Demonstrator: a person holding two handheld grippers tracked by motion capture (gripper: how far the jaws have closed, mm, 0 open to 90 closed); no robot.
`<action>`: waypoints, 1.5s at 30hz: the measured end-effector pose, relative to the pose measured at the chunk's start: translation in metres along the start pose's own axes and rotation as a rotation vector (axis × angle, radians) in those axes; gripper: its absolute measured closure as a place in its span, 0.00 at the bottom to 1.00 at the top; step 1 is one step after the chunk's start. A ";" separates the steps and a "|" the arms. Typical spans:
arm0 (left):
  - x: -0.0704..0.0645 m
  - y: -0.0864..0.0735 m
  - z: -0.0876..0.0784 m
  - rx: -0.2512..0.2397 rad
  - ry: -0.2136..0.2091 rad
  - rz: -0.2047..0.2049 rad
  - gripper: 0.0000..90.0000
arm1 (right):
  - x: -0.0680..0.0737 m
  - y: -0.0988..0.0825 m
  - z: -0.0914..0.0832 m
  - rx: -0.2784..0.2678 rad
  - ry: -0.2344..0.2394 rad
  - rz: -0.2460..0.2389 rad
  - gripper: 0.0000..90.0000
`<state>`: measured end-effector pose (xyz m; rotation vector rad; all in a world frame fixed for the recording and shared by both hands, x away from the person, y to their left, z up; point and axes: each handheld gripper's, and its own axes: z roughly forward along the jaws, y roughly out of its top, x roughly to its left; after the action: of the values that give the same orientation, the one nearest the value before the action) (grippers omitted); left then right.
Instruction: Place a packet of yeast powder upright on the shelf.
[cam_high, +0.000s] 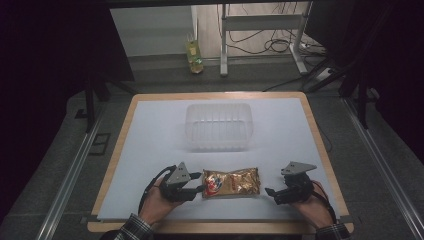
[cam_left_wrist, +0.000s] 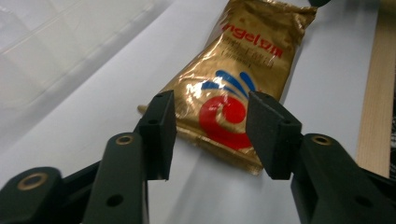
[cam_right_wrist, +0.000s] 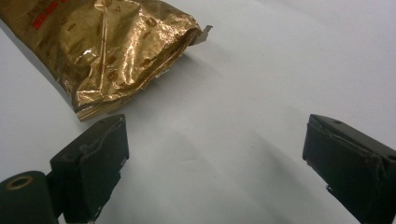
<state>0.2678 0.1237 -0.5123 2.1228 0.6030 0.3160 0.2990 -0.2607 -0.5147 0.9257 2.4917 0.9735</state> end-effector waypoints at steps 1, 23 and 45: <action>-0.001 0.001 0.001 -0.003 -0.003 0.002 0.63 | 0.000 0.000 0.000 0.001 0.002 0.000 0.08; -0.003 0.007 0.039 0.014 -0.060 0.030 0.99 | 0.005 0.003 0.001 -0.001 0.013 0.009 0.08; -0.001 -0.002 0.037 0.045 -0.019 -0.009 1.00 | 0.015 0.007 0.003 0.015 0.071 0.031 0.08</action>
<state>0.2826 0.0984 -0.5353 2.1635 0.6138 0.2794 0.2929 -0.2455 -0.5130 0.9524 2.5538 1.0152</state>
